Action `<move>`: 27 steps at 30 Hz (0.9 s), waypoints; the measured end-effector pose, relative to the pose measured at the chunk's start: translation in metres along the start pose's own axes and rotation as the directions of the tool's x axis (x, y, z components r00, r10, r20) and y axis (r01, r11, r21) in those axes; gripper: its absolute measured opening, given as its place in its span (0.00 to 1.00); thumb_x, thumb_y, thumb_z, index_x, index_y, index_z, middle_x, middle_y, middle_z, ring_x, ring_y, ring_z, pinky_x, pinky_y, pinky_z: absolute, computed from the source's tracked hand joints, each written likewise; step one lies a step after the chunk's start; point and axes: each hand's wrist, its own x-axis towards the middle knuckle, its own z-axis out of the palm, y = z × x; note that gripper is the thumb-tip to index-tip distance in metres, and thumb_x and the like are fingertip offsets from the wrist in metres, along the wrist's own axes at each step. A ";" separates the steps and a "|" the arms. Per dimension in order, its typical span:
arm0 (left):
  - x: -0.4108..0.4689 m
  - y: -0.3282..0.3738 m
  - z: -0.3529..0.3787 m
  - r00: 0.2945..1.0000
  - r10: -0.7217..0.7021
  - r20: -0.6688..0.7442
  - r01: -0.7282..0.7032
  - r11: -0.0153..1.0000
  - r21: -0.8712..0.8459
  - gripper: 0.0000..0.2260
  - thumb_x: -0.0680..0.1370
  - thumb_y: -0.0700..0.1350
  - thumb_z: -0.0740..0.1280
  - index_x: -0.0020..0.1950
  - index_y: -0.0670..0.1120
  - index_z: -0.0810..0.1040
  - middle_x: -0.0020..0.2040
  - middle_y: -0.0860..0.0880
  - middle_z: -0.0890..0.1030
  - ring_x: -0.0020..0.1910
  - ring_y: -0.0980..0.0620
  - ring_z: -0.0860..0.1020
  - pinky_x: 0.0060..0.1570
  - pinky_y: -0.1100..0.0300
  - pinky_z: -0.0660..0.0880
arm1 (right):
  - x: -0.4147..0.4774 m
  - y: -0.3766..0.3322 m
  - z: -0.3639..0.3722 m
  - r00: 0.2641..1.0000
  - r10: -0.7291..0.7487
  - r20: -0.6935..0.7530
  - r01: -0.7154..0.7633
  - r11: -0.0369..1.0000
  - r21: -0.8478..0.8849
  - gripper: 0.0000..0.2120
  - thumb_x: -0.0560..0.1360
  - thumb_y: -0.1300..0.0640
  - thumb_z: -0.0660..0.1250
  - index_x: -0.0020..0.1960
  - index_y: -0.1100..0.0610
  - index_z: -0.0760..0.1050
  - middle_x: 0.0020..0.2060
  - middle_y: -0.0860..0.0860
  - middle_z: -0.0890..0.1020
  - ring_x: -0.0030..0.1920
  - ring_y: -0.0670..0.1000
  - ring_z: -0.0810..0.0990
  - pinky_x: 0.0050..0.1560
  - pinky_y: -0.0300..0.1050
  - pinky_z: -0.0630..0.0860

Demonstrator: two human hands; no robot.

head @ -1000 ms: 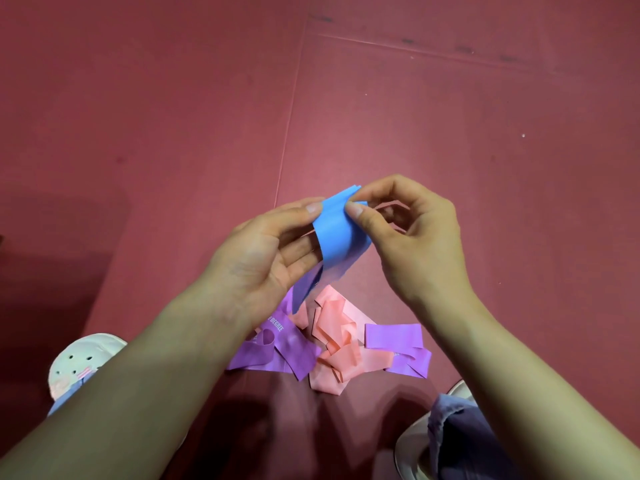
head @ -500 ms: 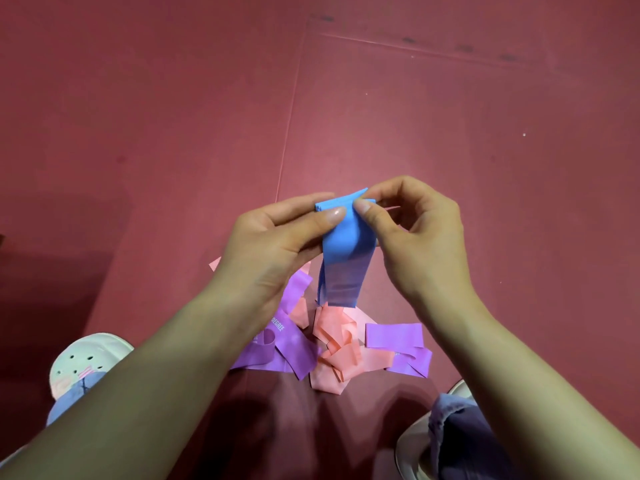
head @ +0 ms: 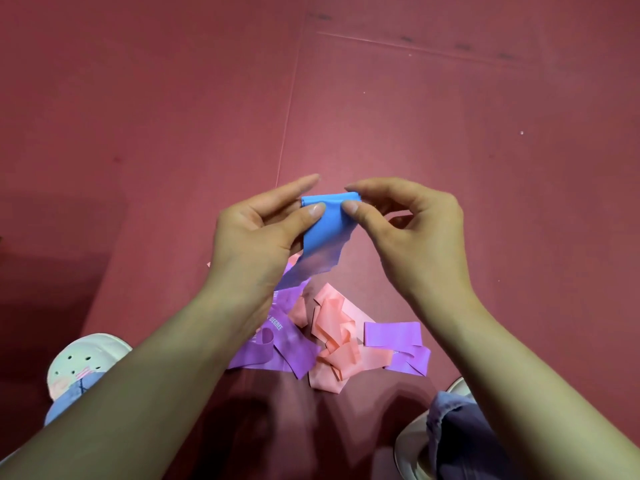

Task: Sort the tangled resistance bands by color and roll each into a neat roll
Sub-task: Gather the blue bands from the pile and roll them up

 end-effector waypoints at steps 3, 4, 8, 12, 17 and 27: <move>0.000 0.000 0.000 1.000 0.019 -0.004 -0.019 1.000 0.006 0.15 0.73 0.33 0.70 0.52 0.51 0.84 0.45 0.48 0.85 0.45 0.49 0.83 0.48 0.59 0.80 | 0.000 0.001 -0.001 0.997 -0.067 -0.026 0.064 0.992 -0.107 0.06 0.70 0.60 0.73 0.46 0.51 0.84 0.34 0.37 0.78 0.33 0.37 0.75 0.35 0.26 0.67; 0.000 0.000 0.000 1.000 0.027 0.003 -0.027 1.000 0.015 0.14 0.73 0.33 0.70 0.50 0.51 0.84 0.45 0.48 0.85 0.45 0.49 0.83 0.46 0.60 0.80 | 0.000 0.001 -0.001 0.996 -0.082 -0.030 0.078 0.989 -0.127 0.07 0.70 0.60 0.73 0.47 0.51 0.84 0.34 0.36 0.78 0.33 0.37 0.75 0.35 0.26 0.67; -0.001 0.003 -0.002 0.996 0.083 0.041 -0.087 0.992 0.090 0.11 0.73 0.34 0.70 0.43 0.49 0.86 0.43 0.47 0.86 0.44 0.49 0.84 0.42 0.62 0.79 | -0.001 0.003 -0.001 0.989 -0.149 -0.014 0.145 0.975 -0.170 0.12 0.71 0.60 0.72 0.54 0.51 0.83 0.39 0.41 0.81 0.34 0.37 0.75 0.39 0.28 0.70; -0.001 0.003 -0.002 0.994 0.098 0.038 -0.102 0.989 0.106 0.10 0.73 0.35 0.71 0.42 0.50 0.86 0.43 0.47 0.86 0.45 0.49 0.84 0.46 0.58 0.81 | 0.000 0.003 -0.001 0.987 -0.159 -0.010 0.154 0.969 -0.191 0.07 0.72 0.60 0.72 0.50 0.54 0.85 0.41 0.40 0.81 0.39 0.38 0.78 0.41 0.26 0.70; 0.000 0.003 -0.003 0.994 0.100 0.032 -0.103 0.987 0.121 0.10 0.72 0.36 0.72 0.43 0.51 0.86 0.43 0.49 0.86 0.45 0.49 0.84 0.47 0.59 0.81 | 0.001 0.002 -0.001 0.997 -0.083 0.005 0.083 0.991 -0.110 0.08 0.72 0.62 0.72 0.50 0.54 0.84 0.40 0.39 0.81 0.41 0.38 0.79 0.42 0.25 0.72; 0.002 0.003 -0.004 0.997 0.042 0.063 -0.046 0.997 0.068 0.09 0.72 0.34 0.71 0.47 0.46 0.84 0.45 0.46 0.86 0.46 0.48 0.84 0.49 0.58 0.81 | 0.002 -0.004 -0.004 0.997 -0.075 0.014 0.076 0.995 -0.064 0.08 0.72 0.63 0.71 0.48 0.53 0.84 0.38 0.40 0.80 0.43 0.38 0.78 0.47 0.26 0.69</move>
